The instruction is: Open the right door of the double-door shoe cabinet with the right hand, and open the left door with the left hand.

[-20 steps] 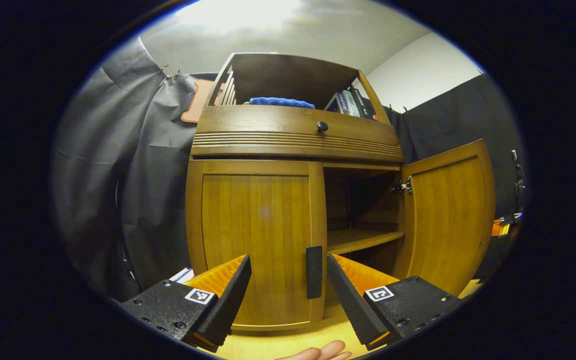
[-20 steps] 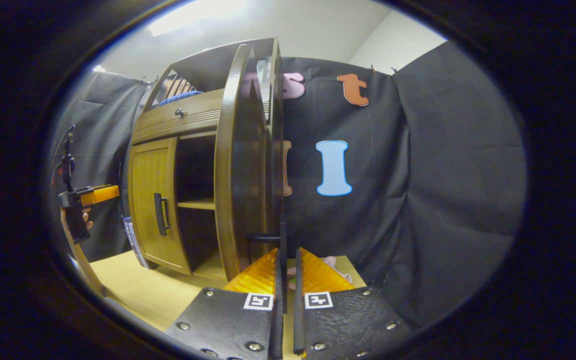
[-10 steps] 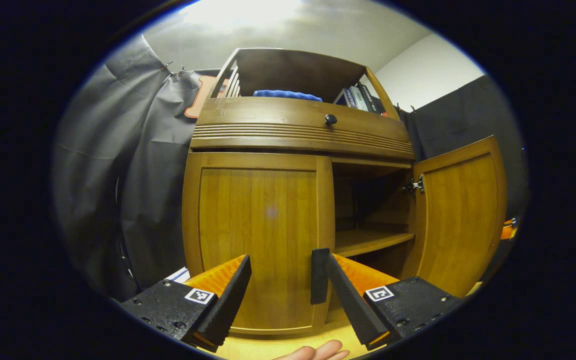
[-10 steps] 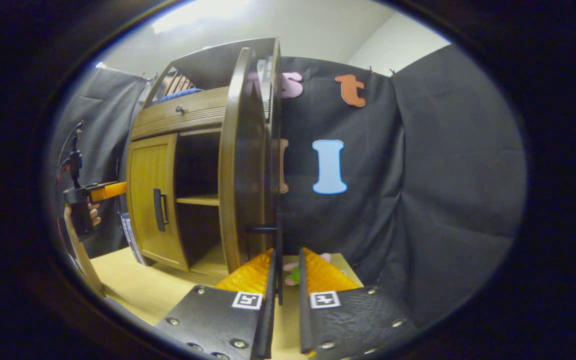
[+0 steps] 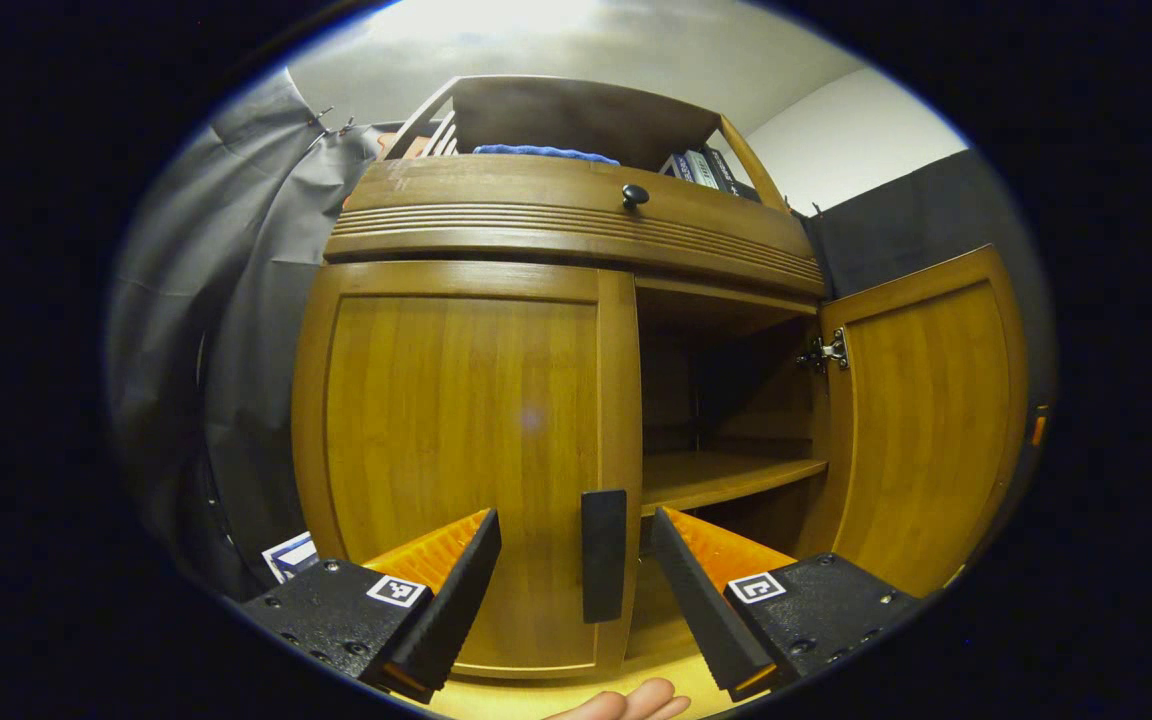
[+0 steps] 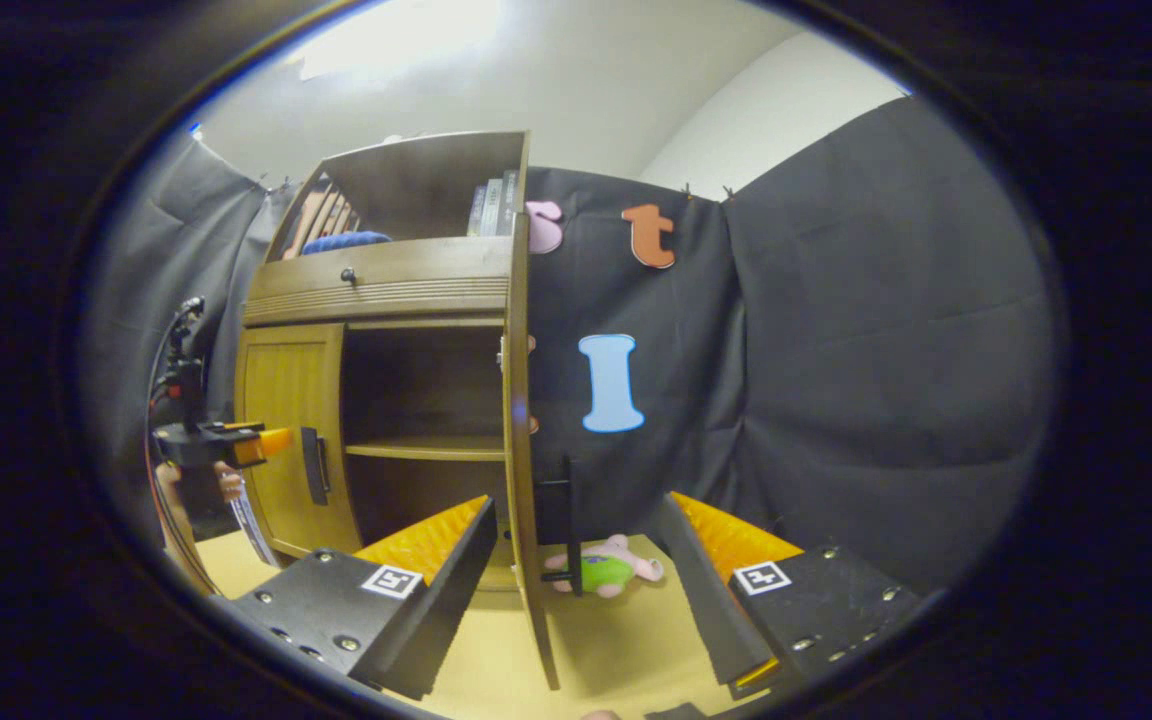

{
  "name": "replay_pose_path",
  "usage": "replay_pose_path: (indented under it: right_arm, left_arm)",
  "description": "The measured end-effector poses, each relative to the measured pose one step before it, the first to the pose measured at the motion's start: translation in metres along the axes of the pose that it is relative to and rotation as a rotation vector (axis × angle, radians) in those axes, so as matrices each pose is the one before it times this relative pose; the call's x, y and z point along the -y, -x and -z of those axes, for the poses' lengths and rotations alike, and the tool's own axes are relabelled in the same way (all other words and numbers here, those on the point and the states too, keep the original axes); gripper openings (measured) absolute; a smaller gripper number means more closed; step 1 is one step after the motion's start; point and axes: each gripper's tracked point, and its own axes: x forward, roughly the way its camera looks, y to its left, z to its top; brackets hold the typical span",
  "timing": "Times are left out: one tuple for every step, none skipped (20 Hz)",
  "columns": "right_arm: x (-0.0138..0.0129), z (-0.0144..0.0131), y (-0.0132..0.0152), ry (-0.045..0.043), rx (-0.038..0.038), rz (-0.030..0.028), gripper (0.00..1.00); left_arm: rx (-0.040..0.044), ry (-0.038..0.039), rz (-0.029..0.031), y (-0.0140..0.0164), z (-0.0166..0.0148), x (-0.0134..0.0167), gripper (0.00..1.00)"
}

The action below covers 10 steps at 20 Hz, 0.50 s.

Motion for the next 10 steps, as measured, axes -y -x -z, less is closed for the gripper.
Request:
replay_pose_path:
  right_arm:
    - [-0.00453,-0.00191,0.00395,-0.03918,0.00538,0.00695,0.97]
    - [-0.00566,-0.0011,0.00479,-0.03534,-0.00495,0.00202,0.97]
    - [-0.00553,-0.00141,0.00499,-0.0218,-0.00645,0.0008,0.97]
    - [-0.00421,-0.0004,0.00635,-0.00842,-0.00204,-0.00055,0.97]
    - [-0.00436,-0.00033,0.00463,-0.00218,0.00143,-0.00038,0.98]
    - [-0.00762,-0.00244,0.00601,-0.00623,0.01031,-0.00453,0.98]
    - [-0.01149,-0.00054,0.00525,-0.00618,0.00896,-0.01321,0.99]
    - [-0.01323,0.00058,0.00415,-0.0027,0.0009,-0.01961,0.96]
    - [-0.01287,0.00375,0.00043,0.01231,-0.01082,-0.02231,0.96]
    - [-0.0134,0.00464,0.00117,0.02686,-0.01083,-0.02276,0.96]
  left_arm:
    - [-0.00837,0.00065,0.00114,-0.00344,0.00379,0.00036,0.94]
    - [-0.01566,0.00255,-0.00332,-0.00192,0.00607,0.00128,0.94]
    - [-0.01739,-0.0035,-0.00249,-0.00134,0.00519,0.00056,0.94]
    - [-0.01463,-0.01029,-0.00579,-0.00161,0.00439,-0.00074,0.94]
    - [-0.0046,-0.00905,-0.01393,-0.00264,0.00318,-0.00388,0.94]
    - [0.00839,-0.00718,-0.0134,-0.0039,0.0004,-0.00274,0.94]
    - [0.01917,-0.00601,-0.01507,-0.00534,0.00051,-0.00144,0.94]
    - [0.00836,0.00236,0.00269,-0.00663,0.00349,-0.00041,0.89]
    - [-0.02,-0.00065,-0.00069,-0.00197,0.00629,0.00011,0.8]
    - [0.02881,0.00134,0.01535,-0.00131,-0.00524,0.00297,0.71]
